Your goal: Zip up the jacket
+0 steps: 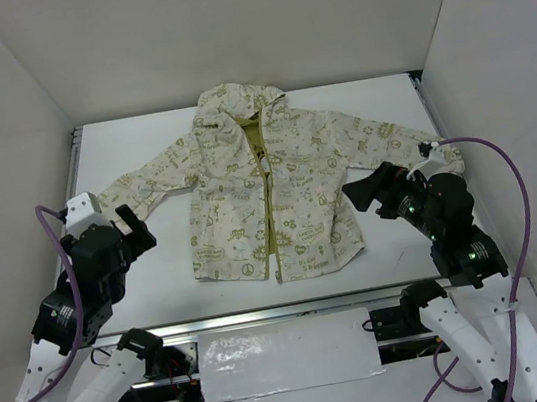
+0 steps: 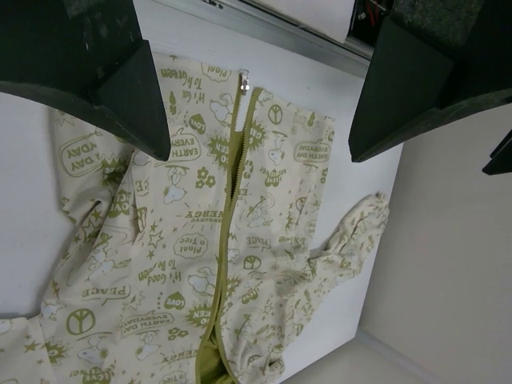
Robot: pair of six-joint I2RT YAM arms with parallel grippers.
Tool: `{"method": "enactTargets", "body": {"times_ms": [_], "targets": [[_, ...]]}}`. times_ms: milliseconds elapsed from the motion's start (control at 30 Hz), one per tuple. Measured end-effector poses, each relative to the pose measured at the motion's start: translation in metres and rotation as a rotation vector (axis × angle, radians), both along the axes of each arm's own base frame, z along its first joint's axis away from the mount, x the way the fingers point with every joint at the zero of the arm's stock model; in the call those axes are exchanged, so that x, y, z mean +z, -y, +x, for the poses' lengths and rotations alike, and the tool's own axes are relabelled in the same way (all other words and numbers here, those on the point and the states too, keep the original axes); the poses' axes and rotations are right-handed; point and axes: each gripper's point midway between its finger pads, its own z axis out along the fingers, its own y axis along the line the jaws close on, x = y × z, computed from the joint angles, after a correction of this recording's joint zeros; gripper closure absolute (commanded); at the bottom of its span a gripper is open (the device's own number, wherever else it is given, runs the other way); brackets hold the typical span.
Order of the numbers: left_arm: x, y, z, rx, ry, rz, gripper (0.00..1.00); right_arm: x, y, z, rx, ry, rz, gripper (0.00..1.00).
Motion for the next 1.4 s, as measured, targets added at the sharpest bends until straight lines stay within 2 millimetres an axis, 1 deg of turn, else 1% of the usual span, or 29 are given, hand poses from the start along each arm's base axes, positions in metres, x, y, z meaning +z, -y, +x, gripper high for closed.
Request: {"method": "enactTargets", "body": {"times_ms": [100, 267, 333, 400, 567, 633, 700, 800, 833, 900, 967, 1067, 1233, 1400], "targets": [[0.000, 0.000, 0.000, -0.002, -0.001, -0.001, 0.01, -0.002, 0.000, 0.000, -0.002, -0.004, -0.011, 0.00], [-0.001, 0.001, 0.001, -0.002, -0.005, -0.001, 0.00, -0.004, -0.007, -0.002, 0.045, -0.005, -0.029, 0.00], [-0.003, 0.001, 0.002, 0.000, -0.013, 0.003, 0.01, -0.009, -0.016, -0.003, 0.092, -0.019, -0.043, 0.00], [-0.005, 0.002, 0.004, -0.001, -0.025, 0.006, 0.01, -0.018, -0.031, -0.004, 0.163, -0.057, -0.074, 0.00], [-0.007, 0.005, 0.006, -0.015, -0.034, 0.000, 0.01, -0.044, -0.085, -0.010, 0.328, -0.176, -0.225, 0.00], [-0.006, 0.005, 0.006, -0.019, -0.033, -0.003, 0.00, -0.064, -0.105, -0.013, 0.376, -0.227, -0.295, 0.00], [-0.007, 0.007, 0.006, -0.027, -0.036, -0.007, 0.01, -0.085, -0.119, -0.020, 0.411, -0.270, -0.365, 0.02], [-0.008, 0.009, 0.006, -0.035, -0.039, -0.009, 0.01, -0.115, -0.137, -0.030, 0.447, -0.326, -0.457, 0.12], [-0.008, 0.009, 0.006, -0.037, -0.040, -0.009, 0.01, -0.125, -0.140, -0.032, 0.451, -0.346, -0.488, 0.13], [-0.009, 0.010, 0.007, -0.043, -0.046, -0.010, 0.01, -0.141, -0.147, -0.033, 0.448, -0.375, -0.543, 0.16], [-0.011, 0.012, 0.008, -0.053, -0.054, -0.004, 0.00, -0.157, -0.152, -0.033, 0.439, -0.406, -0.585, 0.17], [-0.013, 0.014, 0.008, -0.066, -0.065, 0.002, 0.01, -0.177, -0.152, -0.030, 0.413, -0.446, -0.630, 0.18], [-0.013, 0.017, 0.009, -0.082, -0.063, -0.005, 0.01, -0.199, -0.150, -0.026, 0.357, -0.489, -0.675, 0.24], [-0.012, 0.019, 0.009, -0.091, -0.061, -0.011, 0.01, -0.216, -0.154, -0.034, 0.342, -0.517, -0.708, 0.30]]}}
